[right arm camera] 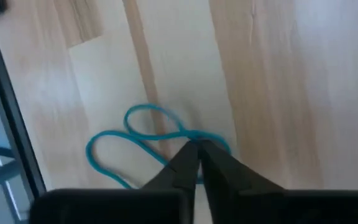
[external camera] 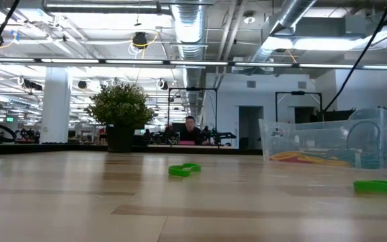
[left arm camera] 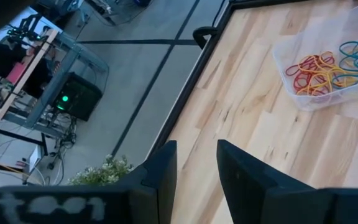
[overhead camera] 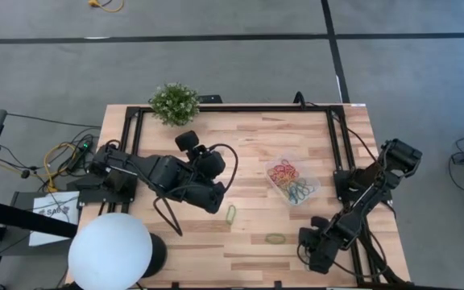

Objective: Pick and place items into bin
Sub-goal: Put the blue rubber band into the transparent bin

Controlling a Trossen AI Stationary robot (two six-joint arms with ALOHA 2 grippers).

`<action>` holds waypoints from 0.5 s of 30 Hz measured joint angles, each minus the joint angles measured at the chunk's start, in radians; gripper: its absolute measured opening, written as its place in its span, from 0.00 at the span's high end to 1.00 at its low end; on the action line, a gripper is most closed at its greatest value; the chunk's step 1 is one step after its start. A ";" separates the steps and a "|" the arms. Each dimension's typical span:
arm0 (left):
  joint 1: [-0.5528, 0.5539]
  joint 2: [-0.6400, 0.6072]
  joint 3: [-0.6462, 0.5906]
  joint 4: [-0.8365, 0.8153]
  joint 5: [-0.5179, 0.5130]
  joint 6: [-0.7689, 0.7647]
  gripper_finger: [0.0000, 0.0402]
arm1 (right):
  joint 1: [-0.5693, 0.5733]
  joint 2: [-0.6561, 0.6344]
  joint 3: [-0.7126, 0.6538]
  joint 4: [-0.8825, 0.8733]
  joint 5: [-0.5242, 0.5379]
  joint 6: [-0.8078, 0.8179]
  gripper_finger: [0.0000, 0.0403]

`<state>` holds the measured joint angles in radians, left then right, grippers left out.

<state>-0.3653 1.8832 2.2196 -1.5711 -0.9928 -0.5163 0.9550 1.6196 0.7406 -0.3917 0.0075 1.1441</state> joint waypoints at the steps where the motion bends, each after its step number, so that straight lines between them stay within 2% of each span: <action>1: 0.000 0.000 0.000 0.000 0.001 0.000 0.74 | 0.000 0.000 0.000 0.000 -0.001 -0.017 0.98; 6: -0.002 0.000 0.000 0.000 0.021 -0.014 0.74 | 0.000 -0.020 0.001 -0.003 -0.004 -0.068 0.99; 9: -0.002 0.000 0.000 0.000 0.026 -0.016 0.74 | -0.007 -0.069 0.029 -0.066 -0.014 -0.113 0.99; 12: -0.002 0.000 0.000 0.000 0.027 -0.018 0.74 | -0.012 -0.150 0.090 -0.136 0.023 -0.164 1.00; 15: -0.002 0.000 0.000 0.000 0.032 -0.018 0.74 | -0.012 -0.216 0.140 -0.253 0.107 -0.208 1.00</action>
<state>-0.3668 1.8832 2.2196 -1.5711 -0.9613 -0.5343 0.9427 1.4040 0.8808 -0.6450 0.1148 0.9357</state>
